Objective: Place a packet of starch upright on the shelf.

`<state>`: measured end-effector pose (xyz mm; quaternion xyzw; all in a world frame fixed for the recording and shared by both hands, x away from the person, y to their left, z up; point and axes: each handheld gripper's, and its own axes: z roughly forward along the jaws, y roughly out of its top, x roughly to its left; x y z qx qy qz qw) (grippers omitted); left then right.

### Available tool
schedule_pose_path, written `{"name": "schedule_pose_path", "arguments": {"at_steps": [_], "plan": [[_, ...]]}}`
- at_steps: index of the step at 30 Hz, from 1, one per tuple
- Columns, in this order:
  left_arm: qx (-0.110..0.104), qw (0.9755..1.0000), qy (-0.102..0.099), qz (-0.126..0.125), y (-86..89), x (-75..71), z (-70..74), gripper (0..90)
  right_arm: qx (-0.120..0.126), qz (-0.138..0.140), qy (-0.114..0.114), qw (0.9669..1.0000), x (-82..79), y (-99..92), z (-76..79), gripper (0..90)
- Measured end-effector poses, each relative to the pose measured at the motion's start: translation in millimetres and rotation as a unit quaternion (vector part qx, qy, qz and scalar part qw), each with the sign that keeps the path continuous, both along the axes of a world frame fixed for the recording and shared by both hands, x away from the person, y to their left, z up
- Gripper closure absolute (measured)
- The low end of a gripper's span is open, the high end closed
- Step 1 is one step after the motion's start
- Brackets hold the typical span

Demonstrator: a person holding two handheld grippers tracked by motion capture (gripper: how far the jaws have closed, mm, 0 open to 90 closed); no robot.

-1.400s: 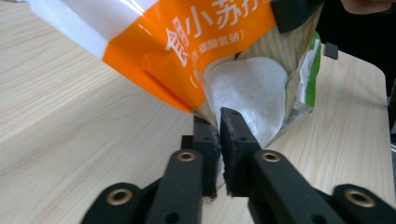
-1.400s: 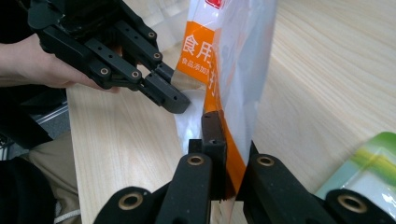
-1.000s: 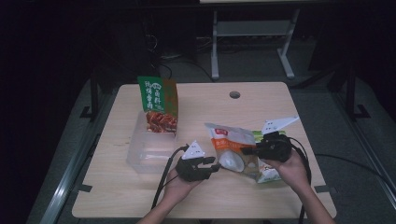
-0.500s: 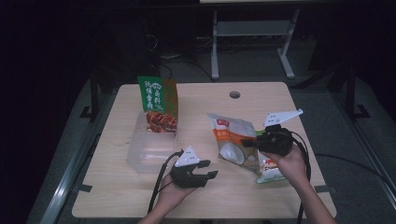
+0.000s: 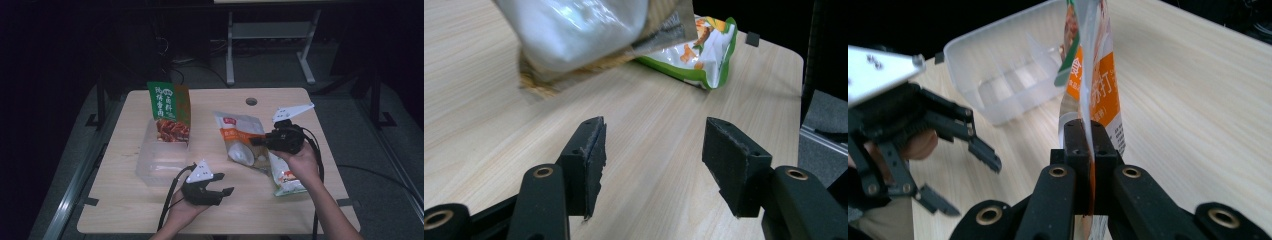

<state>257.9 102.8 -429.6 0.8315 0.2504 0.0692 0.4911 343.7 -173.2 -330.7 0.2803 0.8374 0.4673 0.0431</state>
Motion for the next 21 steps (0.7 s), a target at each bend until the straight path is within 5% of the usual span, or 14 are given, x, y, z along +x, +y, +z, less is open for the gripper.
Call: {"name": "schedule_pose_path", "arguments": {"at_steps": [21], "plan": [[0.005,1.0000,0.001,-0.006,2.4,-9.6,3.3,38.6,0.024,0.060,-0.028,0.9975,20.3,70.8,37.7,89.9]]}}
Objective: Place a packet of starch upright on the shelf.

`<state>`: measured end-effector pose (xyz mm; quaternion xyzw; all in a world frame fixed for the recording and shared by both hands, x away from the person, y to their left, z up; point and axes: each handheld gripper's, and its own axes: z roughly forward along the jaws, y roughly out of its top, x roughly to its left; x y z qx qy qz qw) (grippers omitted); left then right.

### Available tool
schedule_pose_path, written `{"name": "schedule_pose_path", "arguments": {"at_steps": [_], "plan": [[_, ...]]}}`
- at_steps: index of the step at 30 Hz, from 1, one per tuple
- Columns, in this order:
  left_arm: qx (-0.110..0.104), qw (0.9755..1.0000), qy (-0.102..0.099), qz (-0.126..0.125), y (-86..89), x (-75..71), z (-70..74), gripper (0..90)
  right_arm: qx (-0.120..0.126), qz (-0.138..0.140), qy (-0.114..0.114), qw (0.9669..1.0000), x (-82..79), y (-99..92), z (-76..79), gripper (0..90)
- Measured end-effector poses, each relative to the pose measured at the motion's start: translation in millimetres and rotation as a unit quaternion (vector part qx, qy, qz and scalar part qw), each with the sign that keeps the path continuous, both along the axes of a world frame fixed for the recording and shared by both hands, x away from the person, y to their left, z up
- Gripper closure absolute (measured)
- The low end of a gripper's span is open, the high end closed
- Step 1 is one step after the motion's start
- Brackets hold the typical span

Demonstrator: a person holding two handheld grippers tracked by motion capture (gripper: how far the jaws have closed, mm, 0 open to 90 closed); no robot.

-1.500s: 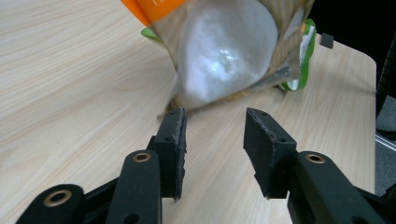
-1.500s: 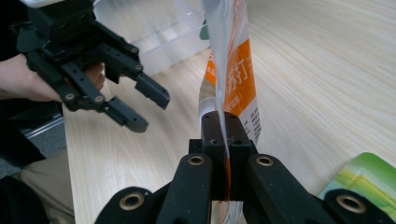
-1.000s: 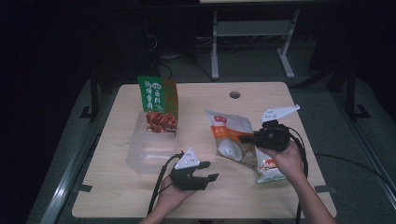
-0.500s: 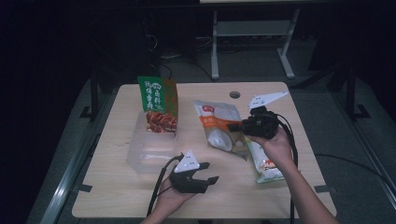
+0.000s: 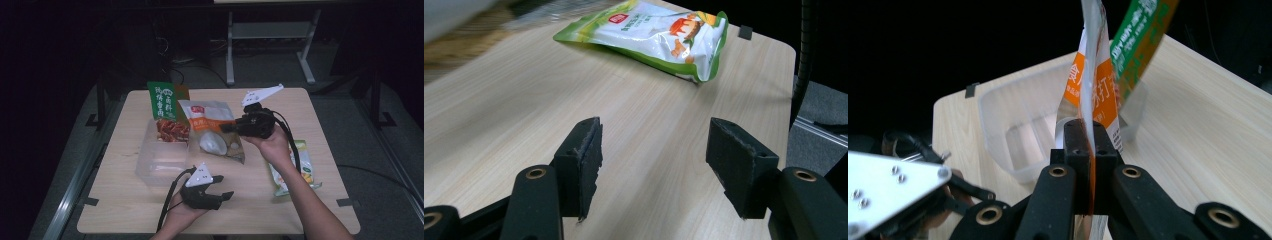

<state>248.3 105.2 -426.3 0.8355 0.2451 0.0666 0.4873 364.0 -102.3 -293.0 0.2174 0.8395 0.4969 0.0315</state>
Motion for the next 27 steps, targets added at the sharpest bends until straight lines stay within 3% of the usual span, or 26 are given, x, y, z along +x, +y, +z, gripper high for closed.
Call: {"name": "schedule_pose_path", "arguments": {"at_steps": [16,27], "plan": [[0.000,1.0000,0.000,0.001,17.3,-8.8,1.5,37.7,0.017,0.023,0.001,0.9996,21.3,52.6,0.4,89.9],[0.000,1.0000,-0.002,0.004,25.7,-8.0,1.7,37.3,0.012,0.037,-0.003,0.9992,32.5,83.8,5.4,89.9]]}}
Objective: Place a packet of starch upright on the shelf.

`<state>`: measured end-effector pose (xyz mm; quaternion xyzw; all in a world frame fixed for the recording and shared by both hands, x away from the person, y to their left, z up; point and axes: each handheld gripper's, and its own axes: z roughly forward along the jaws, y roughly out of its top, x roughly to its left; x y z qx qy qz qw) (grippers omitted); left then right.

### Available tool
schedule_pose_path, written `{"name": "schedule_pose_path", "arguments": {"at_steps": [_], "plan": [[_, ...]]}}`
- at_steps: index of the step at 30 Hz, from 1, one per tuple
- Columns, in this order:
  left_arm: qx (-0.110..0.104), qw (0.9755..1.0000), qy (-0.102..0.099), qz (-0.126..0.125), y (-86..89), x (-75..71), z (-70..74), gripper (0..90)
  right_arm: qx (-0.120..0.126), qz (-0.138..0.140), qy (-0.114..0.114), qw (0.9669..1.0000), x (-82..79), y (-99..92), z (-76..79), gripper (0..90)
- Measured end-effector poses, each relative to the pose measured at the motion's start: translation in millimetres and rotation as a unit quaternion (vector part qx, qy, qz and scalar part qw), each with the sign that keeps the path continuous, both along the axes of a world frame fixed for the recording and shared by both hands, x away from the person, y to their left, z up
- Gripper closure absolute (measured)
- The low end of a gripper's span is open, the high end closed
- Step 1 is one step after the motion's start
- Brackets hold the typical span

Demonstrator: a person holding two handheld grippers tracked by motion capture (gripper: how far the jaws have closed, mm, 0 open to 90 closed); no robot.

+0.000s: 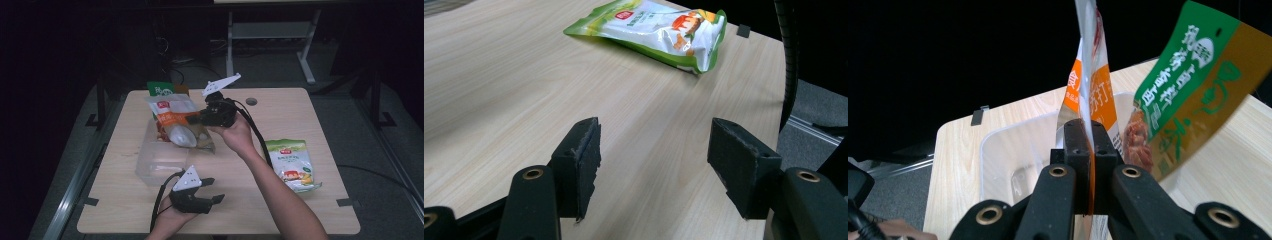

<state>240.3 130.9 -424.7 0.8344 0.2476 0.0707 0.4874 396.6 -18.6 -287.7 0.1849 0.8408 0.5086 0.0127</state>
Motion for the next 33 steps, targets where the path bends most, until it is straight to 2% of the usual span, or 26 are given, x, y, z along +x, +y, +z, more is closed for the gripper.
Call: {"name": "schedule_pose_path", "arguments": {"at_steps": [5,10,14,19,22,33], "plan": [[-0.002,1.0000,0.000,0.000,2.3,1.1,-1.8,37.1,0.006,0.006,0.000,1.0000,4.6,15.0,-3.0,89.9],[-0.002,1.0000,0.003,-0.001,2.6,1.1,-2.7,36.7,0.011,0.016,0.003,0.9998,9.6,30.3,-14.4,89.9],[0.002,1.0000,0.002,-0.003,3.7,1.4,-3.2,36.7,0.022,0.021,0.015,0.9994,11.7,42.4,-23.1,89.9],[-0.004,1.0000,0.005,-0.003,3.7,1.0,-3.9,36.7,0.022,0.029,0.016,0.9992,14.2,55.3,-30.7,89.9],[-0.010,0.9999,0.008,-0.001,3.2,0.2,-4.2,36.6,0.026,0.033,0.018,0.9990,16.6,61.1,-35.7,89.9],[-0.008,0.9999,0.005,-0.006,3.9,-0.8,-4.3,36.4,0.036,0.039,0.036,0.9980,23.8,73.7,-58.9,89.9]]}}
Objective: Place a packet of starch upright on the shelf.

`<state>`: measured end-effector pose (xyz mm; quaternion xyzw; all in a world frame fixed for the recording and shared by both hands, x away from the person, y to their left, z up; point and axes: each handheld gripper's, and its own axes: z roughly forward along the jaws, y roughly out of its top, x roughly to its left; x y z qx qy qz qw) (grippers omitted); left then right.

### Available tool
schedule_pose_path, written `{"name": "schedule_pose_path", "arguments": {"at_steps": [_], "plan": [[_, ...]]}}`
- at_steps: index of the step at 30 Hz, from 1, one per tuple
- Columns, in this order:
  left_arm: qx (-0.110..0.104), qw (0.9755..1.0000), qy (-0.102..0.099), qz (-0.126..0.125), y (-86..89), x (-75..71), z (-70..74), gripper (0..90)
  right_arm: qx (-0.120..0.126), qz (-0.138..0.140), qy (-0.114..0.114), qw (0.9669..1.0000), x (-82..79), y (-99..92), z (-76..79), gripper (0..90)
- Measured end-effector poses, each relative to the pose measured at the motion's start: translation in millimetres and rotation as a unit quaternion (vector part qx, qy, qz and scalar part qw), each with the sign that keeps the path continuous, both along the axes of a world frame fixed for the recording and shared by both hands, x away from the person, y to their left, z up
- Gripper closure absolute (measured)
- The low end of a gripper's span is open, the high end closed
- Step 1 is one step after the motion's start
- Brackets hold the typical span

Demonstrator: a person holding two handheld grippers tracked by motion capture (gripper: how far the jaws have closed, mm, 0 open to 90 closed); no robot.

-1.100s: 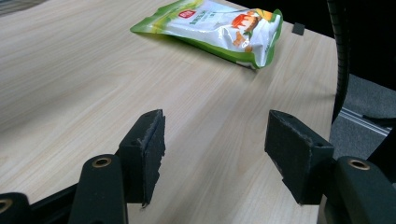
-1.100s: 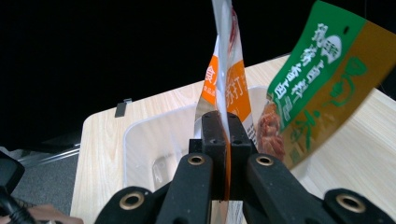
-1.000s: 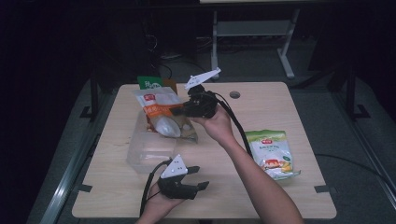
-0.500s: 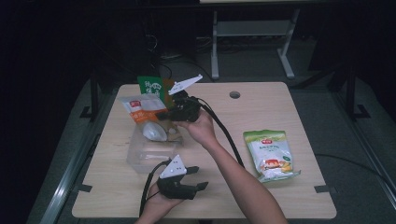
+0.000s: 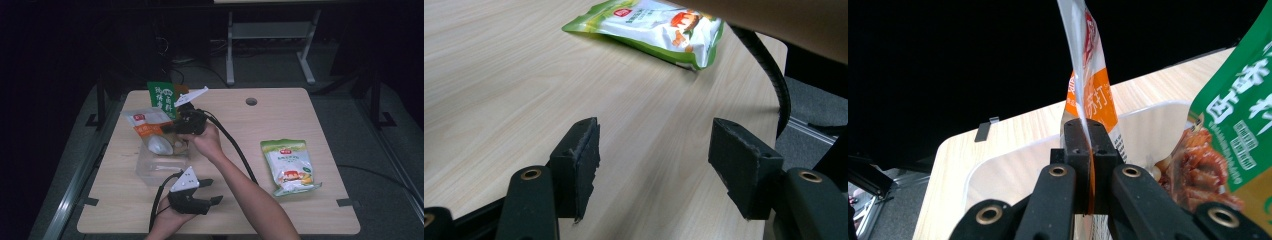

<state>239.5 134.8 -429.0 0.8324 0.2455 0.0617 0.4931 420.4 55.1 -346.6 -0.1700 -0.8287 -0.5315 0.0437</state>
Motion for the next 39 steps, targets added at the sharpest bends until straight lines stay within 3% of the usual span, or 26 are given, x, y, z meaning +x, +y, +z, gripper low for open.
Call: {"name": "schedule_pose_path", "arguments": {"at_steps": [9,12,18,24,28,39], "plan": [[0.003,1.0000,-0.002,-0.003,0.5,-0.2,0.3,36.4,-0.007,-0.005,0.020,0.9998,0.6,6.0,-26.8,89.8],[0.000,1.0000,-0.001,0.000,0.3,-0.2,0.0,36.4,-0.008,-0.007,0.017,0.9998,0.6,5.6,-26.5,88.9],[0.002,1.0000,-0.002,-0.003,-1.1,-0.6,-0.6,36.4,-0.032,-0.019,0.017,0.9992,1.1,-4.9,-19.9,75.7],[0.003,1.0000,-0.003,-0.003,-3.9,-1.2,-0.9,36.4,-0.064,-0.028,0.007,0.9975,-2.3,-18.2,-20.3,81.9],[0.004,1.0000,-0.003,-0.004,-4.4,-0.9,-1.1,36.4,-0.069,-0.025,0.009,0.9973,-5.0,-21.2,-22.7,88.7],[0.001,1.0000,-0.002,-0.003,-3.8,-0.7,-0.3,36.4,-0.090,-0.022,-0.006,0.9956,-8.2,-20.5,-23.7,89.9]]}}
